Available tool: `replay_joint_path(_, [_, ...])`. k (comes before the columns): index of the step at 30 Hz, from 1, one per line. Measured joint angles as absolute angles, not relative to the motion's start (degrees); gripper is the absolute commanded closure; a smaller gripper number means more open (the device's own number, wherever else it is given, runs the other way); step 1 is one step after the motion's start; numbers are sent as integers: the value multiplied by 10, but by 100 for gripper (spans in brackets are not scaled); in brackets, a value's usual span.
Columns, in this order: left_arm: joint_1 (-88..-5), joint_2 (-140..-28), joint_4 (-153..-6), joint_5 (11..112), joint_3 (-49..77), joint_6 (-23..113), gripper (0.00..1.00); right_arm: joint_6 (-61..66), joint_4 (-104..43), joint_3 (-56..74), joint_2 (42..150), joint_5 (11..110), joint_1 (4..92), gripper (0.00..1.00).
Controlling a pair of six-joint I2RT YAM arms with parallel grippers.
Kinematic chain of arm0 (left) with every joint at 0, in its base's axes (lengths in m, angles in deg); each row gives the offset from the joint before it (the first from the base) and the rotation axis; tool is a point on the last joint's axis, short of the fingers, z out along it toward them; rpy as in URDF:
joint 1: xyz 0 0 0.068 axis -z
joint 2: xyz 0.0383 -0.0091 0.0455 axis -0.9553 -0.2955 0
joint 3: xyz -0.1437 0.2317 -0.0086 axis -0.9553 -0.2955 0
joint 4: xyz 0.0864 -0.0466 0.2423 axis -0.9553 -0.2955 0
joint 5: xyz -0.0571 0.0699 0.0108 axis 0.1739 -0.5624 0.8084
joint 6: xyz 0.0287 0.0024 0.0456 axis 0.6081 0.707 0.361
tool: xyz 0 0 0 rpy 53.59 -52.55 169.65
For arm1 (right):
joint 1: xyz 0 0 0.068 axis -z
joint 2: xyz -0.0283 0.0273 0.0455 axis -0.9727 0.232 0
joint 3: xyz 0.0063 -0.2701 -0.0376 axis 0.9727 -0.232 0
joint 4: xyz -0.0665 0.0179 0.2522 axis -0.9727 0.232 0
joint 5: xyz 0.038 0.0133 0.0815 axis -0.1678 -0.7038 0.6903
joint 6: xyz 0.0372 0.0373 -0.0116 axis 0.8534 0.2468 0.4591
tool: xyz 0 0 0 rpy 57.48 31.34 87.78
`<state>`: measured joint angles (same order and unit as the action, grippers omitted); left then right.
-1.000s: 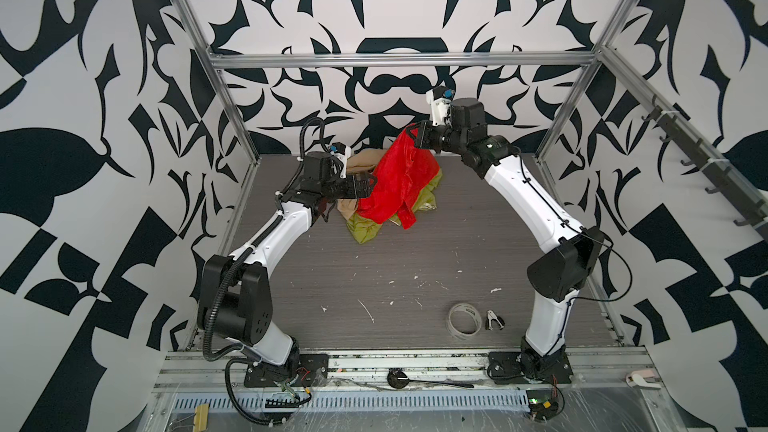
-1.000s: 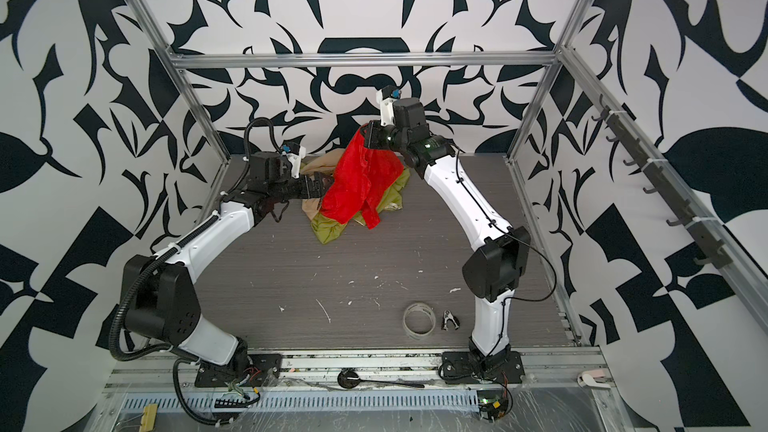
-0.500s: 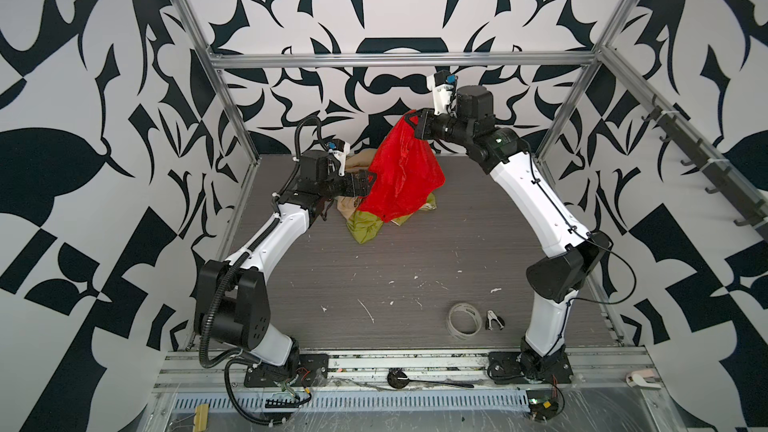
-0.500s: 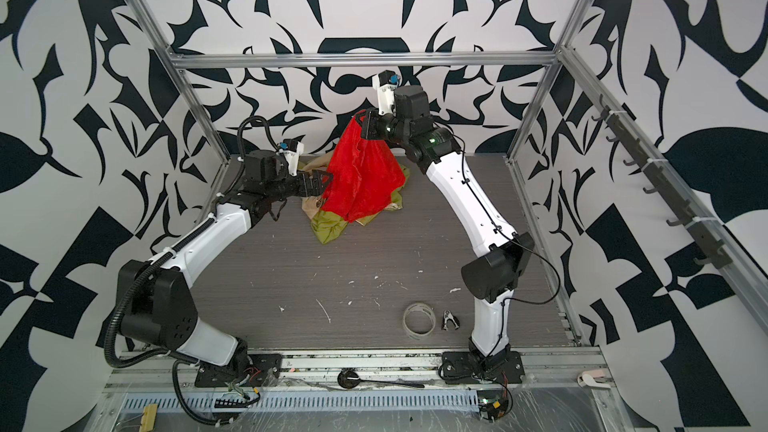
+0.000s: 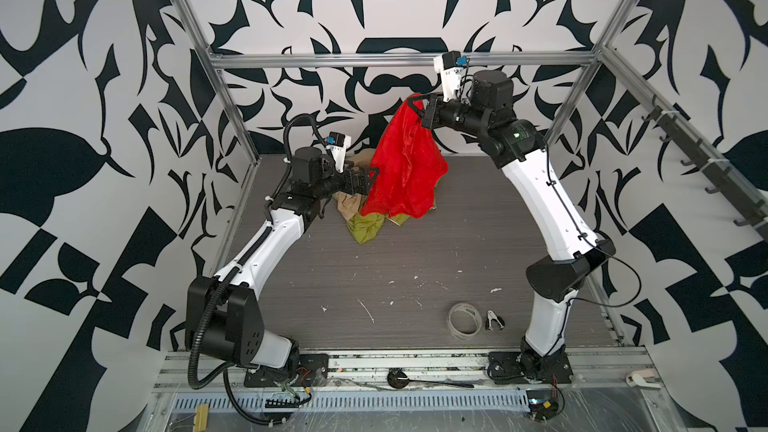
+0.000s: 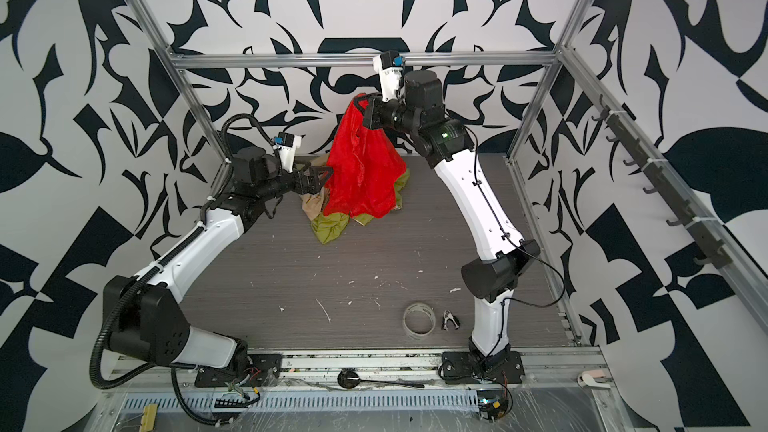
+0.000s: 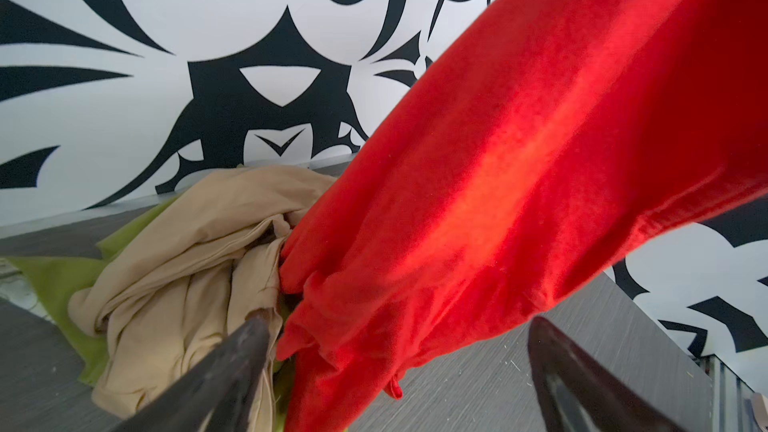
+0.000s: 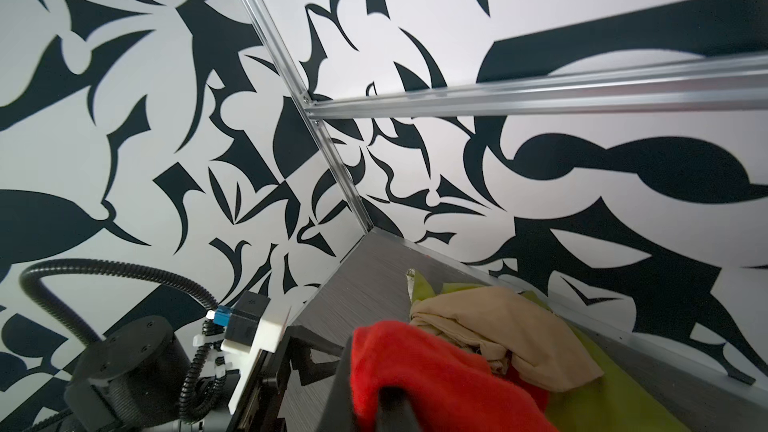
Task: Pick out a specific cloth from the pile
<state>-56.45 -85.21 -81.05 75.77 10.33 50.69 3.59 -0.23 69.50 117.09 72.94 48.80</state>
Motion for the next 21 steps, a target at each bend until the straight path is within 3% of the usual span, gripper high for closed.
replay_joint_path(8, [-565,-829,-825,782,106,526,1,-1,26,728,1171,761,488,100])
replay_joint_path(21, [-562,-825,-828,894,160,542,0,-15,36,729,1160,899,492,100])
